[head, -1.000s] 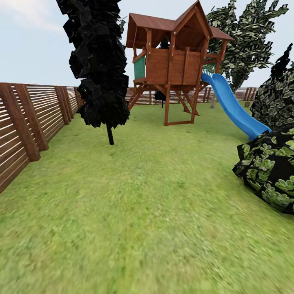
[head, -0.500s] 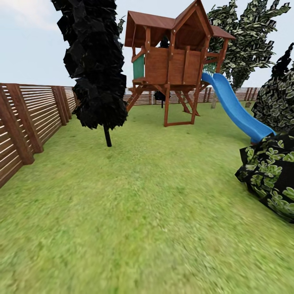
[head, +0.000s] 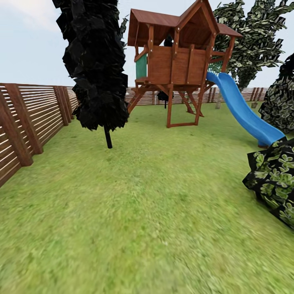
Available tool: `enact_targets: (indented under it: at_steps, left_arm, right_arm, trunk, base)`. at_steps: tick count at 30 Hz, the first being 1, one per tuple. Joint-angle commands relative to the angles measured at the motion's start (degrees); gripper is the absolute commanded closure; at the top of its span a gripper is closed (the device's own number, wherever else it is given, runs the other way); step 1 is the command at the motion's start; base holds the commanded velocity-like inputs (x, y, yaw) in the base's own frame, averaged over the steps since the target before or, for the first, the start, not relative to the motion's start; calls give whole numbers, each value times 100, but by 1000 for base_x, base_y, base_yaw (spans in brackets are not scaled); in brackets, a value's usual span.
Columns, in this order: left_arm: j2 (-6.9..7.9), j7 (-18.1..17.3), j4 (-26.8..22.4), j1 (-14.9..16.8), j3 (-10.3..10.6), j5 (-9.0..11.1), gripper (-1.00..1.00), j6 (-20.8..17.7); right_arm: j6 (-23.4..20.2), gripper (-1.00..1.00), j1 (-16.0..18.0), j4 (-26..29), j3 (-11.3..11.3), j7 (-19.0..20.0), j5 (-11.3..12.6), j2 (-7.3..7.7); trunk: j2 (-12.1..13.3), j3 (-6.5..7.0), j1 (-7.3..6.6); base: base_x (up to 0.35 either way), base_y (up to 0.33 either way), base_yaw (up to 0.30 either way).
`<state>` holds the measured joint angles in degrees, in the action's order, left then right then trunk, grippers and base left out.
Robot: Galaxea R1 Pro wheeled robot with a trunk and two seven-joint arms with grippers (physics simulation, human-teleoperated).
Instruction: Take the three Easter eggs out of the wicker basket on the lawn in the garden, then place them on the lawn next to a single tree (choose any tree) so that all three eggs are next to the same tree and none are left in the basket.
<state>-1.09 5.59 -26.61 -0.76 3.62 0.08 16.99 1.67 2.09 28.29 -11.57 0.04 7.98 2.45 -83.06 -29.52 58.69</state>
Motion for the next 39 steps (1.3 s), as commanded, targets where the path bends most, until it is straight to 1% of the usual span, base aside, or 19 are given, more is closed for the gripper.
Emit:
enact_targets:
  at_steps: [1,39]
  left_arm:
    - [4,56,-8,-2,38,0,-100,6]
    - [4,56,-2,-2,43,-8,-100,6]
  right_arm:
    - [18,-100,2,-2,5,2,61,1]
    - [25,-100,2,2,5,23,81,1]
  trunk:
    - [-2,-4,4]
    - [-2,-4,4]
  base:
    - [334,-111,5]
    - [334,-111,0]
